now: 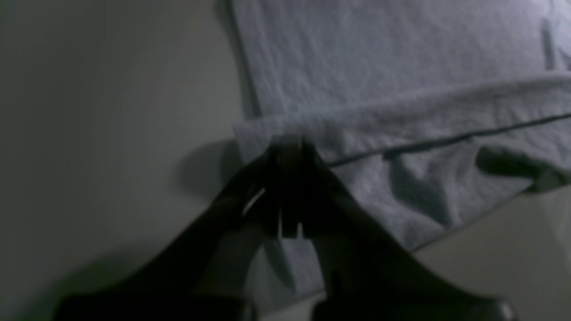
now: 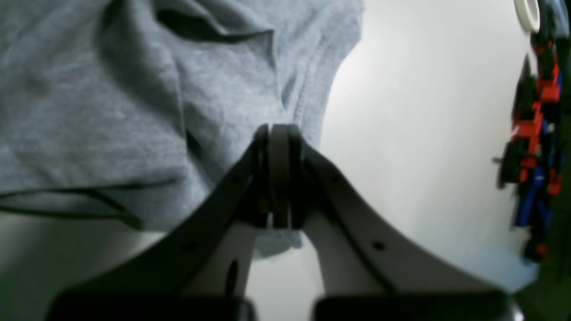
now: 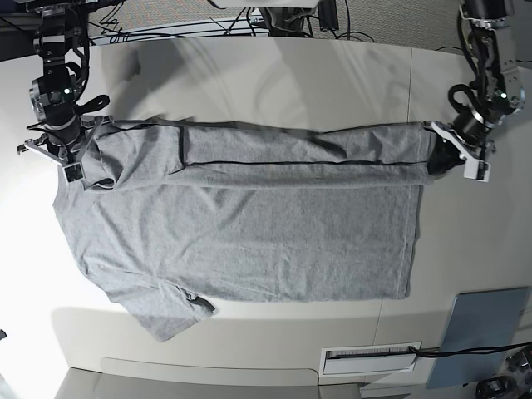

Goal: Fold the T-shirt properly
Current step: 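Lower the fold onto the shirt and open both grippers, then grasp the folded edge with both grippers and drag the shirt toward the arms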

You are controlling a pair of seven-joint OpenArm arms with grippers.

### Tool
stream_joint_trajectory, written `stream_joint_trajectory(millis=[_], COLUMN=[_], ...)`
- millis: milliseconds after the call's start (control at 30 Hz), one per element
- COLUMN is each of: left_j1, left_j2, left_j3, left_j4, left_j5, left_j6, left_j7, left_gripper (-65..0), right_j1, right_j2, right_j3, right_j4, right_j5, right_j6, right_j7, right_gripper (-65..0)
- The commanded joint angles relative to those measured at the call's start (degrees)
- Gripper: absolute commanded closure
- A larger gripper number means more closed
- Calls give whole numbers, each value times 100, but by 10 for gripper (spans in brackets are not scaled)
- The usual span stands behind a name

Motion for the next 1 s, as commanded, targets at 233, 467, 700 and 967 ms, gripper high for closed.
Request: stream_joint_trajectory(millis=[233,467,700,967], left_j1=[-46,-44,168,717], left_j2=[374,673,660,623], left_j3=[-48,-48,96,98], left_j4=[81,79,-28,7], left_j5=[227,422,815,811], left_j6=[186,232,533,492], left_j7=[0,166,299,304], left_gripper=[0,0,0,0], right_j1=[101,382,343,17], right_j2=[63,-109,-177,-177], right_j3=[68,70,72,83], right_j4=[-140,-1110,-1119,-1117], right_j5=[68,267,262,258], right_j6=[11,457,595,723], right_j7=[302,369,157,-85], right_gripper=[0,0,0,0])
